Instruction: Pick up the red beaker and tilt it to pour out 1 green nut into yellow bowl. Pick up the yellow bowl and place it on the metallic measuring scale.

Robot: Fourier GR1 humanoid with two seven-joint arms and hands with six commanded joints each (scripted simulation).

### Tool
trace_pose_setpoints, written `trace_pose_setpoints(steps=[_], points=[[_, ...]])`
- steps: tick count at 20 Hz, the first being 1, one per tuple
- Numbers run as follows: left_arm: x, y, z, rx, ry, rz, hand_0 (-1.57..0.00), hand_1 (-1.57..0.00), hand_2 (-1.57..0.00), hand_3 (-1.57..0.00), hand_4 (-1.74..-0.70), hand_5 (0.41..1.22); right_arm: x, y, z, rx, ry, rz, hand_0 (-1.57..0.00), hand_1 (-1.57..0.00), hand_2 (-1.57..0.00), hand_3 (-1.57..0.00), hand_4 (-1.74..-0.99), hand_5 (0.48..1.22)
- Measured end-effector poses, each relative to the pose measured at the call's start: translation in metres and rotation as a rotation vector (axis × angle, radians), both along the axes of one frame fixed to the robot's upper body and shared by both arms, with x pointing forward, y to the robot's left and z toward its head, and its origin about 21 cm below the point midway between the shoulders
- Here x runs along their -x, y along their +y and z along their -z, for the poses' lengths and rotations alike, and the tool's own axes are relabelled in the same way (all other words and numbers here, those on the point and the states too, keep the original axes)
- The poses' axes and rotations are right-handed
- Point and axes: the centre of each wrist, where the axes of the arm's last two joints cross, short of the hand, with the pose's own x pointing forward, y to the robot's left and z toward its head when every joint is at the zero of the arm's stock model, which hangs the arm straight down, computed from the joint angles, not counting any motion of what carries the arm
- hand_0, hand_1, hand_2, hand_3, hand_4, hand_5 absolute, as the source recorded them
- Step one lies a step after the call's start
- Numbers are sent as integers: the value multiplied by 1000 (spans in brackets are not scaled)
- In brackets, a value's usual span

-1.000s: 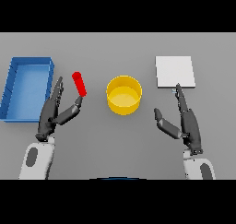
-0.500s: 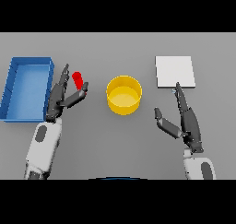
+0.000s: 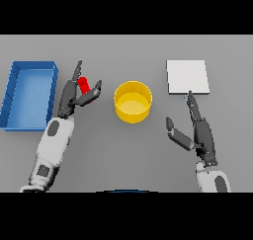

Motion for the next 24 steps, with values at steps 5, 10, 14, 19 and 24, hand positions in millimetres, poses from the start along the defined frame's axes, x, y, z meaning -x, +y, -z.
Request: trace_pose_setpoints(steps=[5,10,14,19,24], points=[[-9,-10,1,19,-46,-11,-322,-364,-358,-218,-1355,770,-1,-3,-4,7,1,9,1,1,1,1,-1252,690],[-11,-19,8,39,-104,-3,-1162,-1176,-1173,-997,-1601,1073,-4,-4,-5,15,-12,11,1,1,1,1,-1233,688],[-14,-23,6,61,-90,-28,-1403,-1409,-1408,-1336,-1654,1127,-9,-1,-6,14,-17,6,1,1,1,1,-1207,677],[-20,-15,-11,39,-147,-33,-1516,-1518,-1518,-1494,-1713,1125,-6,1,-5,36,-22,10,1,1,1,1,-1141,660],[-33,-12,-51,-148,-209,65,-1553,-1554,-1554,-1546,-1732,1137,-7,-2,-1,79,-40,19,1,1,1,1,-1101,658]])
